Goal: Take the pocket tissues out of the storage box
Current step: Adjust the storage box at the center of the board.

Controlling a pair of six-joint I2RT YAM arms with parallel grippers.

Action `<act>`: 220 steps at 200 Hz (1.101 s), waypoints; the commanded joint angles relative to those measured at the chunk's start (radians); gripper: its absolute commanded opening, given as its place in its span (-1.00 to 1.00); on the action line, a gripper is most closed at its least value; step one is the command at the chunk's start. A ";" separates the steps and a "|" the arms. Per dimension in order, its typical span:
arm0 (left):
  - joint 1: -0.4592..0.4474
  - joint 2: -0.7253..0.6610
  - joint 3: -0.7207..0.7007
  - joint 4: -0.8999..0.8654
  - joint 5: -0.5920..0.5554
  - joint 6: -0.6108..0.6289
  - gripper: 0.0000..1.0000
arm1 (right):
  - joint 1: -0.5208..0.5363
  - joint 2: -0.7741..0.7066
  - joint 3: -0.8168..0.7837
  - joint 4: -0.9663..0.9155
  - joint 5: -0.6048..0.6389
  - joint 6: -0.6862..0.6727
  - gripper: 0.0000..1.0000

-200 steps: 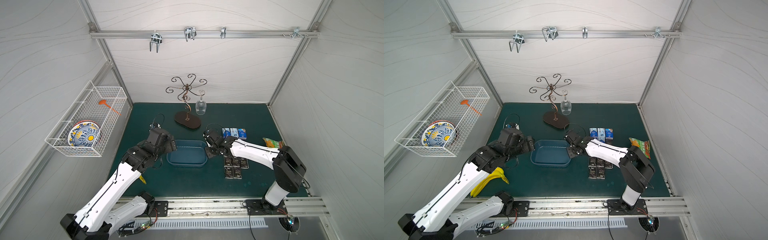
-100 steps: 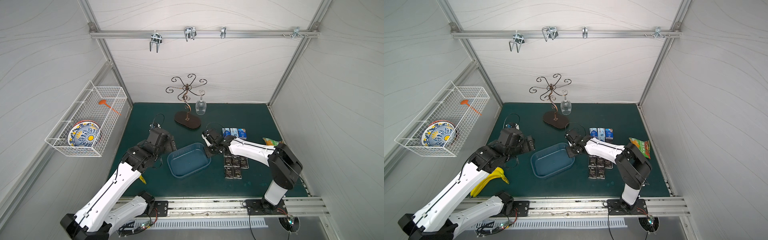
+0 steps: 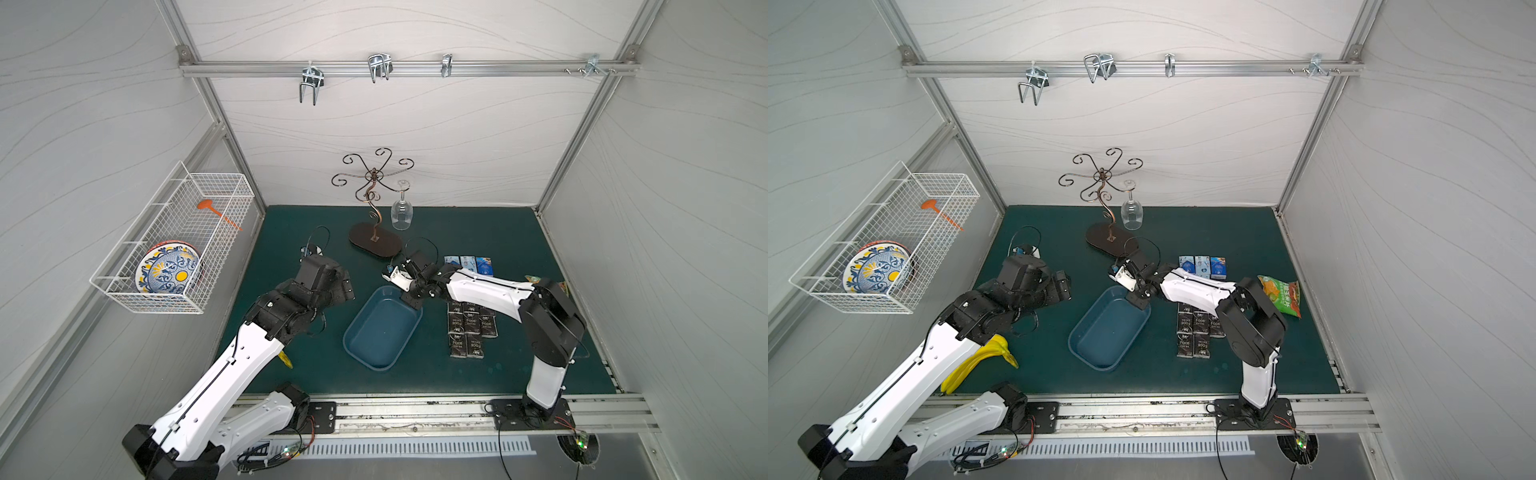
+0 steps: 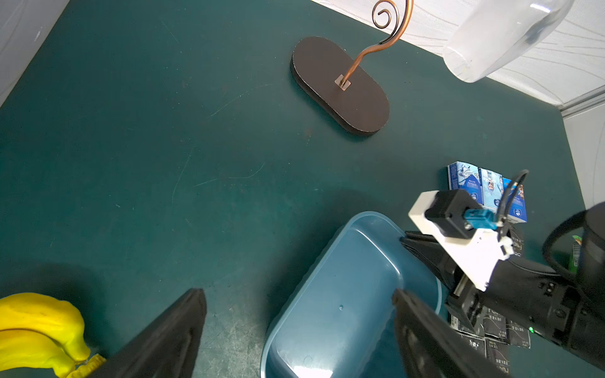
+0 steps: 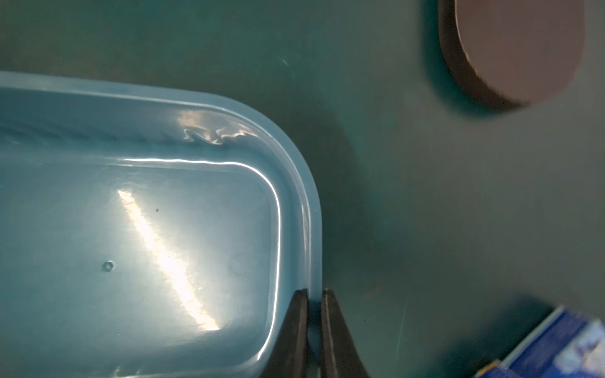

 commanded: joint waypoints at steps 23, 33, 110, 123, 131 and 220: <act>0.002 -0.006 0.028 0.027 -0.017 0.017 0.86 | -0.028 0.067 0.063 0.019 -0.074 -0.338 -0.75; 0.002 -0.005 0.028 0.027 -0.018 0.019 0.86 | -0.040 0.085 0.095 0.005 -0.097 -0.374 -0.73; 0.003 0.010 0.028 0.030 -0.023 0.025 0.86 | -0.058 0.202 0.207 0.027 -0.177 -0.600 -0.76; 0.002 0.016 0.028 0.031 -0.024 0.025 0.86 | -0.057 0.214 0.208 0.075 -0.155 -0.614 -0.71; 0.003 0.018 0.030 0.031 -0.023 0.025 0.86 | -0.055 0.221 0.211 0.103 -0.143 -0.622 -0.70; 0.003 0.010 0.041 0.019 -0.035 0.021 0.87 | -0.040 0.231 0.261 0.276 -0.027 -0.639 -0.05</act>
